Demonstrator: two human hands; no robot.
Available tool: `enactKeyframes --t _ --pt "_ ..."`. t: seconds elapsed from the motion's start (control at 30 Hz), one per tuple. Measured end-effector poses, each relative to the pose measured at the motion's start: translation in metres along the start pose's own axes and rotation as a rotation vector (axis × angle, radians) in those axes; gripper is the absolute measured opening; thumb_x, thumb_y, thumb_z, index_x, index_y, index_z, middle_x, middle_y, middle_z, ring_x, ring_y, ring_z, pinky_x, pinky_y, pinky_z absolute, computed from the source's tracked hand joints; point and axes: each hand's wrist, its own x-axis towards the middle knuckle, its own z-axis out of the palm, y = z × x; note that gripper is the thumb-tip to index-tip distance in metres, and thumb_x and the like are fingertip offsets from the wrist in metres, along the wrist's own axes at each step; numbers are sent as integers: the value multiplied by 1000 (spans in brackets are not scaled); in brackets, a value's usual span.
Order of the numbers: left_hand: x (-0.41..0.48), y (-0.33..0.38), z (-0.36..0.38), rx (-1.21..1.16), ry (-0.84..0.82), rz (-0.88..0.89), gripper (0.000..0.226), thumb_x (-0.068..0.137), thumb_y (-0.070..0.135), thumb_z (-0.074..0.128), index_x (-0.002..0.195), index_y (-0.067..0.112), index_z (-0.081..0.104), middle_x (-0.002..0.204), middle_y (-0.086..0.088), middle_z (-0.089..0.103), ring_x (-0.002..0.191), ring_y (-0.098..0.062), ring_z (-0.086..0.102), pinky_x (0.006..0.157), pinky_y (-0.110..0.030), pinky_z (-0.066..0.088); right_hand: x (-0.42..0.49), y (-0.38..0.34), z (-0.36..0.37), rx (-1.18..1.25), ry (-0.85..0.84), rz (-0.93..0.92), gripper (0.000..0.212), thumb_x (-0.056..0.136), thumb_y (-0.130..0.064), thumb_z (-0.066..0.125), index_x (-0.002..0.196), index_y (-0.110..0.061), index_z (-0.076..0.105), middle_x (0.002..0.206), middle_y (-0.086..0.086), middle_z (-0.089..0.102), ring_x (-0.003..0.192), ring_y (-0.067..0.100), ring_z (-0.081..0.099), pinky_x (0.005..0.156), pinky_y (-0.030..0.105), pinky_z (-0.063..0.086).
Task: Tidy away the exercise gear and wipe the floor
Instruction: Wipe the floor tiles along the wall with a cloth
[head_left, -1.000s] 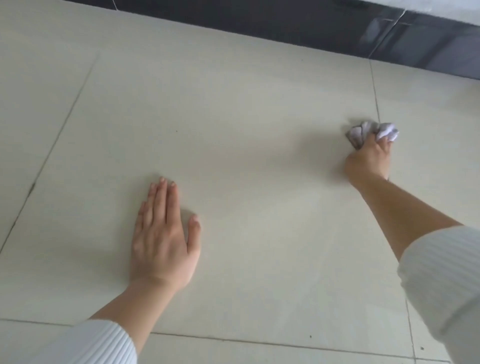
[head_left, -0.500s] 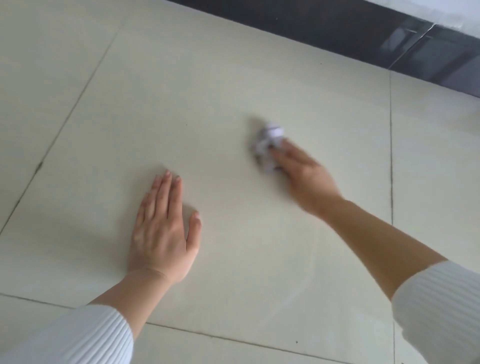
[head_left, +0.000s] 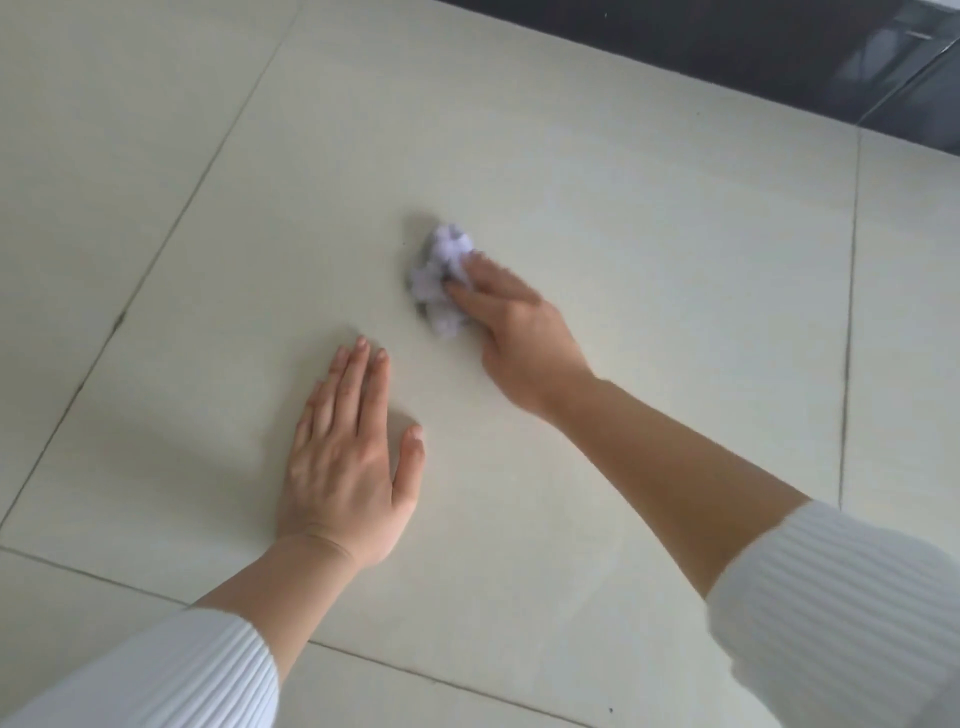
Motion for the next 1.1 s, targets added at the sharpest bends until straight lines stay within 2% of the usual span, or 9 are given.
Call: enactKeyframes --t 0.1,0.13,0.2,0.3,0.5,0.6,0.83,1.0,1.1 --pt "0 0 -2 -9 -3 -1 69 91 41 28 149 3 25 157 -13 21 146 -25 19 117 -40 20 -33 18 -28 -51 -201 -202 61 72 9 39 126 -10 63 140 11 51 132 26 46 111 29 32" --pt "1 0 -2 -8 0 -2 69 91 41 28 149 3 26 157 -13 21 146 -24 20 117 -40 20 -33 33 -41 -77 -195 -139 64 73 12 40 129 -11 60 143 10 48 134 26 42 111 27 29" --pt "0 -1 -1 -4 2 -2 68 91 41 29 148 3 27 157 -13 22 146 -23 19 117 -40 20 -17 65 -61 -150 -49 163 69 78 14 40 140 -16 49 151 7 37 142 26 29 115 28 20" --pt "0 -1 -1 -13 7 4 68 91 40 30 148 4 29 157 -13 24 146 -22 19 116 -39 19 30 73 -60 -230 109 501 69 83 6 37 147 -21 36 156 4 26 144 29 17 116 38 18" --pt "-1 -1 1 -34 23 3 70 89 42 29 149 6 27 157 -11 22 146 -22 20 116 -36 17 62 4 5 31 29 159 43 91 -3 47 128 -20 62 141 3 51 131 25 44 106 24 32" --pt "2 0 3 -52 29 10 70 89 43 25 148 5 26 158 -11 21 146 -23 18 117 -36 14 34 -15 8 54 -59 72 60 80 11 39 126 -20 63 143 -2 49 133 22 42 108 23 31" --pt "-1 -5 -4 -404 63 23 62 94 27 15 150 1 16 159 -11 14 147 -19 9 120 -29 6 -62 -74 26 96 4 213 65 81 15 36 128 -22 61 144 -8 47 136 17 38 111 28 31" --pt "-21 -43 -18 -562 -60 227 58 102 30 26 151 6 6 161 -7 3 147 -13 -3 111 -12 -6 -146 -122 52 118 1 142 72 74 18 34 125 -22 64 141 -11 50 132 19 43 110 32 35" --pt "-43 -106 -19 -287 0 308 69 96 41 19 149 -3 15 158 -18 13 147 -25 8 118 -31 3 -196 -147 63 57 -50 32 71 69 17 39 127 -17 63 145 -6 46 135 15 40 110 32 34"
